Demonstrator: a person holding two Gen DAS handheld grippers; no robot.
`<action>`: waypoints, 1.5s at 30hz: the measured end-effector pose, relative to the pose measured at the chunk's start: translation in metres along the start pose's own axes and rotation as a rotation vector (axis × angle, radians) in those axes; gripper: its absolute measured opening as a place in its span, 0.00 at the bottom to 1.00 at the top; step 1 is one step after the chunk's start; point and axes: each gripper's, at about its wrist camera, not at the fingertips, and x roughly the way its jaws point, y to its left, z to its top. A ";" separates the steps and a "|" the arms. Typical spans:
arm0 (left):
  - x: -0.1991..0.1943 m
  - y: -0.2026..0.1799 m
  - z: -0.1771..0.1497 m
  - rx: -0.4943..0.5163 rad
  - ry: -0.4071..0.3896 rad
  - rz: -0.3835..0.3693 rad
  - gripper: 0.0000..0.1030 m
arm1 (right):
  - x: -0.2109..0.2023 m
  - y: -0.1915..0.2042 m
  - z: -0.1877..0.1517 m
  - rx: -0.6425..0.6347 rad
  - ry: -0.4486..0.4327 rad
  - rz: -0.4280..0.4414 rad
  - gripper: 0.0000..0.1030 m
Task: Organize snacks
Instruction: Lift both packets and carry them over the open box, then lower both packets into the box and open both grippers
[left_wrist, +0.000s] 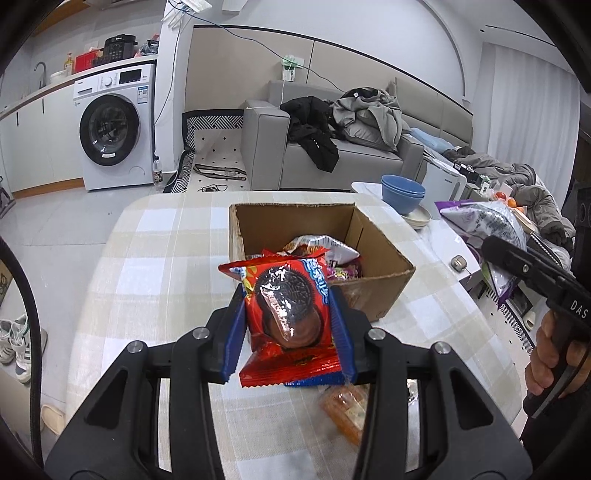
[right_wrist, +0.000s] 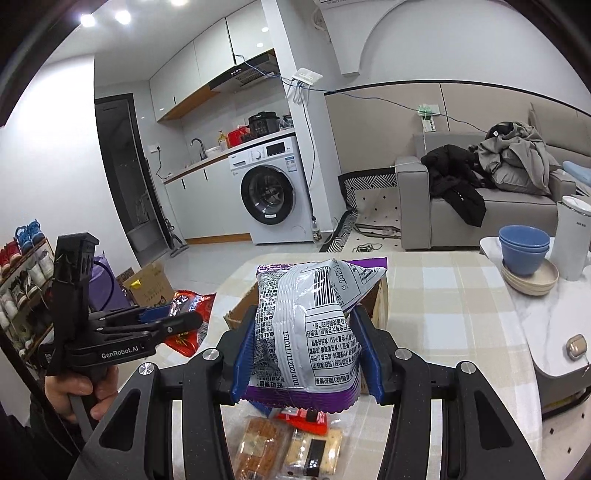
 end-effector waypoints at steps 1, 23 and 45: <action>0.001 -0.002 0.002 0.003 0.000 0.000 0.38 | -0.001 -0.001 0.000 -0.001 -0.004 0.002 0.48; 0.054 -0.016 0.035 0.030 0.046 -0.014 0.38 | 0.051 -0.020 0.013 0.036 0.042 0.011 0.48; 0.115 -0.016 0.047 0.037 0.083 -0.024 0.38 | 0.108 -0.025 0.005 0.008 0.107 -0.011 0.48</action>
